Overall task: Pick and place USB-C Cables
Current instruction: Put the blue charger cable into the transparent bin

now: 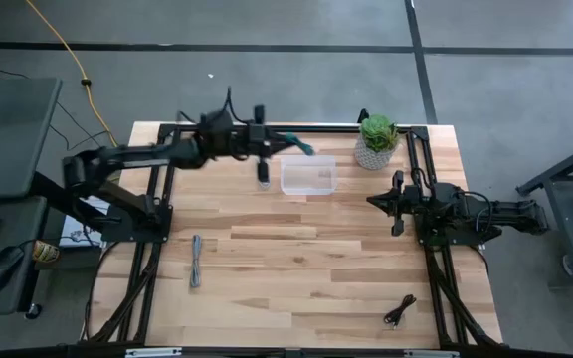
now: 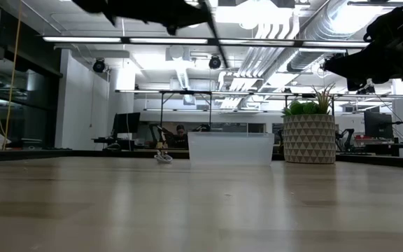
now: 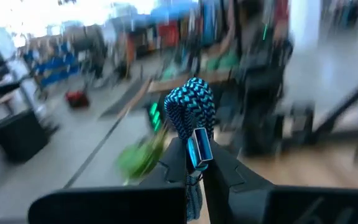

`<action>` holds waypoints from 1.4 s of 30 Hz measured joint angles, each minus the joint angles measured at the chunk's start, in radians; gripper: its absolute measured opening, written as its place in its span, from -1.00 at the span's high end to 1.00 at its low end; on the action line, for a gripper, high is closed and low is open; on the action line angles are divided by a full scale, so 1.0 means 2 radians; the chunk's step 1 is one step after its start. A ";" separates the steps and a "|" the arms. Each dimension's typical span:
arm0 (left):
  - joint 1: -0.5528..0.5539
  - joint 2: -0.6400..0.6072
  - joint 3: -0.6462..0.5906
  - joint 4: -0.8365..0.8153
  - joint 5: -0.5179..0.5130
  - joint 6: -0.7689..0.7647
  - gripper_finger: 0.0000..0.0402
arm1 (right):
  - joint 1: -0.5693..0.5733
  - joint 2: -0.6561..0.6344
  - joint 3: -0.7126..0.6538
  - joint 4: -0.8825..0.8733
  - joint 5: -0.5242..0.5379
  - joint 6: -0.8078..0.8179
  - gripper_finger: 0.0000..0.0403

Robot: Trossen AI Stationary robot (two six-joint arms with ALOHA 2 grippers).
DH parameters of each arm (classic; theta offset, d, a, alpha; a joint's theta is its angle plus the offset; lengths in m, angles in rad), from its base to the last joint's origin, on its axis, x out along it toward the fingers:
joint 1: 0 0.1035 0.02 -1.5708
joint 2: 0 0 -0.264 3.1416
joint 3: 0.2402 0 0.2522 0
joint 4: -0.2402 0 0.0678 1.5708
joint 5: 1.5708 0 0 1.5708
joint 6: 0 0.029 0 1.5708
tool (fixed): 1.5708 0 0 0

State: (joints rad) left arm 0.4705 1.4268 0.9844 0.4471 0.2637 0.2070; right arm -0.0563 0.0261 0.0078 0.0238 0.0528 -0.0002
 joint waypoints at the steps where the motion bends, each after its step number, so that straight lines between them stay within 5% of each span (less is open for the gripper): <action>1: -0.006 0.021 -0.010 0.056 0.000 -0.023 1.00 | 0.000 0.000 0.000 0.000 0.000 0.000 1.00; 9: -0.020 0.126 -0.040 0.270 -0.004 -0.128 1.00 | 0.000 0.000 0.000 0.000 0.000 0.000 1.00; 22: -0.027 0.128 -0.039 0.260 -0.014 -0.147 1.00 | 0.000 0.000 0.000 0.000 0.000 0.000 1.00; 32: -0.057 0.157 0.158 -0.210 -0.129 0.039 1.00 | 0.000 0.000 0.000 0.000 0.000 0.000 1.00; 42: -0.063 0.201 0.243 -0.355 -0.142 0.098 1.00 | 0.000 0.000 0.000 0.000 0.000 0.000 1.00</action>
State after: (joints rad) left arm 0.3435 1.8293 1.4707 -0.2634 -0.0197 0.4023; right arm -0.0563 0.0265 0.0078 0.0242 0.0525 0.0002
